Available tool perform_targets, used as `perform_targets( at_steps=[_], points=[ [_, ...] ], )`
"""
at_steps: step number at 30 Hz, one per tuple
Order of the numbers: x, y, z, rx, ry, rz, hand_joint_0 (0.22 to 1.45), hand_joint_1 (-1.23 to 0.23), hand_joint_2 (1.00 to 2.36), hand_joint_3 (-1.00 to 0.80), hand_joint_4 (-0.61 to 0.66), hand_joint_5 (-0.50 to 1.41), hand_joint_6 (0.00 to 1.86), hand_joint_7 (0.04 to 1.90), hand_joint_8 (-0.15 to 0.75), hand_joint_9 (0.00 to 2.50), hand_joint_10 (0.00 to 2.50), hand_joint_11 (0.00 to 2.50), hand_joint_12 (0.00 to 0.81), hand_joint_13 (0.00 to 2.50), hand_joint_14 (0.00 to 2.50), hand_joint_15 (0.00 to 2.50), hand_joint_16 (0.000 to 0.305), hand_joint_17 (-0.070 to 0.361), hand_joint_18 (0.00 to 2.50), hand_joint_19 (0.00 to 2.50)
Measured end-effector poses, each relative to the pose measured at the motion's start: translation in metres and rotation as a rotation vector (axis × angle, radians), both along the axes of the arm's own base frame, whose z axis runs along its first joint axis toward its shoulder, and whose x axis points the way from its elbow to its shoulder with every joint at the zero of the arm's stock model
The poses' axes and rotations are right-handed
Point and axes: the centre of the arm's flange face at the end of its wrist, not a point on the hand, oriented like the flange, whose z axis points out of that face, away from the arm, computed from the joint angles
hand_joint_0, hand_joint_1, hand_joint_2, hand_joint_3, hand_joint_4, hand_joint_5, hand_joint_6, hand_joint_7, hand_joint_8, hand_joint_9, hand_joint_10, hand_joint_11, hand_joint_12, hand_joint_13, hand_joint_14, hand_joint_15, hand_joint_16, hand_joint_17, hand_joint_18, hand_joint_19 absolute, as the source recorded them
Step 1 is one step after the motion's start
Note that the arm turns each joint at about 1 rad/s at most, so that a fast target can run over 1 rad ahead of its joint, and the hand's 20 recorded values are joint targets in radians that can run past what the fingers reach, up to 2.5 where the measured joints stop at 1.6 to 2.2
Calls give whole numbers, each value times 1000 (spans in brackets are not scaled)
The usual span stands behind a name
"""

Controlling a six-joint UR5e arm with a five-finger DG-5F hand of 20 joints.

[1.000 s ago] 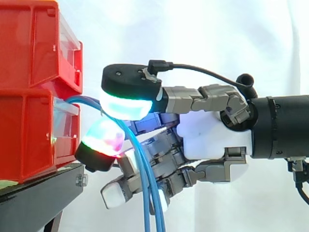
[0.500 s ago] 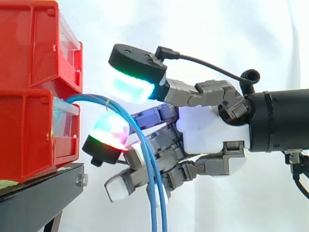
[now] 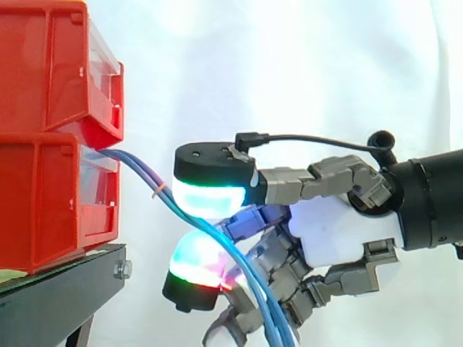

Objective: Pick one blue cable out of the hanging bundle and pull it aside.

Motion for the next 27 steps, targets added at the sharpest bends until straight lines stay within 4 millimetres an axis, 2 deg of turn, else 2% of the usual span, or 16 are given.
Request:
perform_targets(
  at_steps=[1,3,5,8,14,20,27],
  points=[
    [1,0,2,1,-4,0,557,-612,1016,-135,221,-141,897,1126,402,1178,14,814,405,1006,13,453,61,138,1174,568],
    [2,-1,6,3,-10,1,530,-619,1016,-246,225,-154,896,1154,374,1127,15,830,379,969,16,472,55,124,1108,616],
    [3,-1,8,4,-11,2,502,-609,1009,-384,228,-157,894,1124,382,1125,16,816,393,968,16,471,57,129,1118,605],
    [3,0,10,1,-13,3,467,-590,1002,-469,230,-164,878,1082,395,1119,16,804,405,971,14,468,60,136,1142,593],
    [4,4,10,-15,-17,7,452,-577,1000,-497,229,-171,861,1001,396,1099,16,805,412,962,13,462,62,140,1152,578],
    [2,6,2,-30,-12,4,449,-573,1000,-495,223,-170,827,963,396,1087,16,786,418,956,15,456,63,141,1151,584],
    [4,10,-2,-34,-40,2,450,-568,1000,-492,229,-167,788,970,399,1073,16,783,417,954,13,459,63,141,1149,584]
  ],
)
